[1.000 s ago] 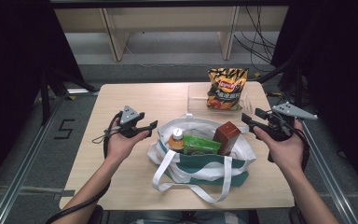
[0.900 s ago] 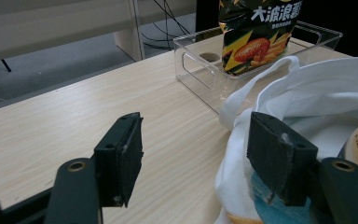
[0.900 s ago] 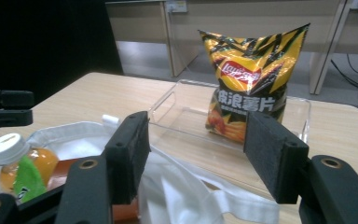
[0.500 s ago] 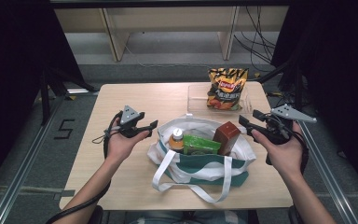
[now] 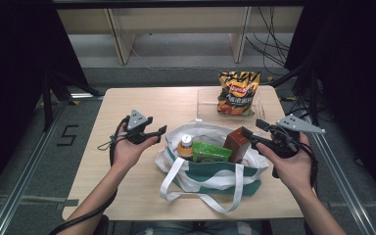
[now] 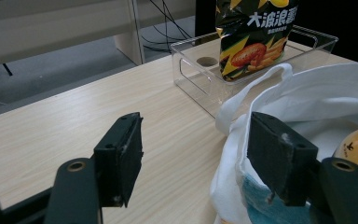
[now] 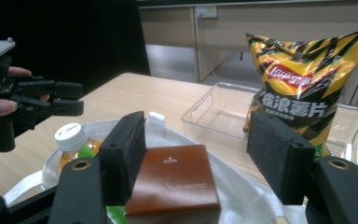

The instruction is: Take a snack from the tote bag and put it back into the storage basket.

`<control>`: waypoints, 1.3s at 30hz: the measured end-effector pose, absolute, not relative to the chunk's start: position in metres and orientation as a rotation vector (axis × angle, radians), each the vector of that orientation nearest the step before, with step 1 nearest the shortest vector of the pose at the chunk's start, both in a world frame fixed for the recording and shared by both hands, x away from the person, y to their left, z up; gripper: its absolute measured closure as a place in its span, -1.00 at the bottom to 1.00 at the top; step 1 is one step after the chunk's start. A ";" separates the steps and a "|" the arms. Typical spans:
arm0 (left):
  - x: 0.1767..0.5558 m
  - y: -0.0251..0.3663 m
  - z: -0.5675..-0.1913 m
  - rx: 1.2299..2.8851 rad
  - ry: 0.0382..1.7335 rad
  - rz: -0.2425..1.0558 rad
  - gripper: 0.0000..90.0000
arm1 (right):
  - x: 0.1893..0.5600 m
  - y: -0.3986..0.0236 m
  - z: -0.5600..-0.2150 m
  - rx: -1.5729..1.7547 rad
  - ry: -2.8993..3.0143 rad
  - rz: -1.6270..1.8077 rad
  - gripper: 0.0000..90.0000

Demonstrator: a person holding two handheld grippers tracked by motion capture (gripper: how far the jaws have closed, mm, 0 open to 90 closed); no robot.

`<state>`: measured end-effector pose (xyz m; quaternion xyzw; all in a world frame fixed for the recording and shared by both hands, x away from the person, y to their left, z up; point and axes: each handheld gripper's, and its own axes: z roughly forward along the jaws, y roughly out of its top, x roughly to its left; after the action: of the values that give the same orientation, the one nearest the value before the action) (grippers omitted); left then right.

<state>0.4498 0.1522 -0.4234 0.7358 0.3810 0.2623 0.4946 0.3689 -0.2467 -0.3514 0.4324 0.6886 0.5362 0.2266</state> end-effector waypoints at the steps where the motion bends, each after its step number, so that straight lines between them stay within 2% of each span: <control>1: 0.450 0.152 -0.423 1.783 0.924 0.636 -0.22 | 0.372 -0.246 -0.353 1.159 1.910 1.475 -0.17; 24: 0.450 0.151 -0.423 1.783 0.918 0.633 -0.22 | 0.377 -0.229 -0.385 1.162 2.041 1.403 -0.29; 39: 0.450 0.152 -0.423 1.785 0.919 0.634 -0.22 | 0.377 -0.227 -0.394 1.147 2.060 1.376 -0.15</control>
<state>0.4503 0.1518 -0.4232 0.7365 0.3792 0.2616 0.4954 0.3773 -0.2271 -0.3942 0.4112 0.7387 0.4934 0.2044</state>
